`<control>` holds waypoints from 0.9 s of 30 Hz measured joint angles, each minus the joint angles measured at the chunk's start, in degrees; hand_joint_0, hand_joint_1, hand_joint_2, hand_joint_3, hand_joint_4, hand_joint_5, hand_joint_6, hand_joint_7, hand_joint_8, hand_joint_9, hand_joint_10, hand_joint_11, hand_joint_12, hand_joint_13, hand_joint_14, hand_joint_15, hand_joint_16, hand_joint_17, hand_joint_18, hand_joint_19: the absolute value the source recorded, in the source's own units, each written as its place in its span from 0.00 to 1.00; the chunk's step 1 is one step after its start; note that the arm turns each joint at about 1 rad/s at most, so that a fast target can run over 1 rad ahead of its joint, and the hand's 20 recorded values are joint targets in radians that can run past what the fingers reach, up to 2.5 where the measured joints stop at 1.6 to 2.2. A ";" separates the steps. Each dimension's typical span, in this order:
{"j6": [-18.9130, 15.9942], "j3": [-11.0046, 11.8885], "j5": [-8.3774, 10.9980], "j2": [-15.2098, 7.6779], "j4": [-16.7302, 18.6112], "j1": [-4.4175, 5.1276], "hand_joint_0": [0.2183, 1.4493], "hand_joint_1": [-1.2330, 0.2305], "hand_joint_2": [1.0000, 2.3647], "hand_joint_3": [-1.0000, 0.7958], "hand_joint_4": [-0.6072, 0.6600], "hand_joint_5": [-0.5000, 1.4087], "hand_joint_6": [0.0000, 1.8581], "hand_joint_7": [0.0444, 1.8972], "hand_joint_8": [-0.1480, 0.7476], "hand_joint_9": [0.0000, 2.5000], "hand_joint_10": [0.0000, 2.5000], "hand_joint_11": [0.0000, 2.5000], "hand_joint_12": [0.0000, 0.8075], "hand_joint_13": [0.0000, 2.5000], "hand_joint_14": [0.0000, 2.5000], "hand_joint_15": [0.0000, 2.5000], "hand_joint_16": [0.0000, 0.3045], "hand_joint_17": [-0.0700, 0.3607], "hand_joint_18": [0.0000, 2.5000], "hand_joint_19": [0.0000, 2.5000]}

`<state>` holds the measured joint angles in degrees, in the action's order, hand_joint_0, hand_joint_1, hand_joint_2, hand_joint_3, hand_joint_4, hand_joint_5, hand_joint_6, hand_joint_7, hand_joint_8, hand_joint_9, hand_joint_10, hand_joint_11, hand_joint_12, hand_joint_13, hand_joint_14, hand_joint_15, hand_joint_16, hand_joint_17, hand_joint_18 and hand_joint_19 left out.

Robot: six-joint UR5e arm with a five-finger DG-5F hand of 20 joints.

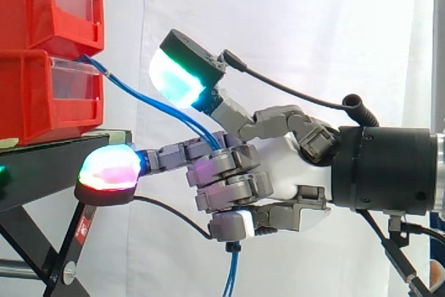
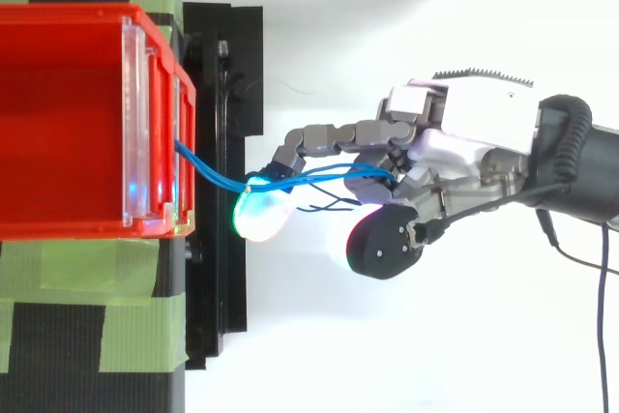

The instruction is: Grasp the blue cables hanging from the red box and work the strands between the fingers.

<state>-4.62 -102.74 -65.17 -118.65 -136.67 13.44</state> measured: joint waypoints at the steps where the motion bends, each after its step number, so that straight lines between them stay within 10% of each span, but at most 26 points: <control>1: -0.01 0.00 0.00 0.00 0.00 0.00 0.45 0.47 0.00 0.00 0.72 0.37 0.01 0.55 0.65 0.38 1.00 1.00 0.63 0.53 1.00 0.69 0.20 0.48 0.67 0.32; 27: 0.00 0.00 0.03 0.00 0.00 0.01 0.45 0.47 0.00 0.00 0.72 0.36 0.01 0.54 0.64 0.38 1.00 1.00 0.61 0.52 1.00 0.67 0.19 0.47 0.66 0.33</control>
<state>-4.62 -102.74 -65.13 -118.65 -136.67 13.45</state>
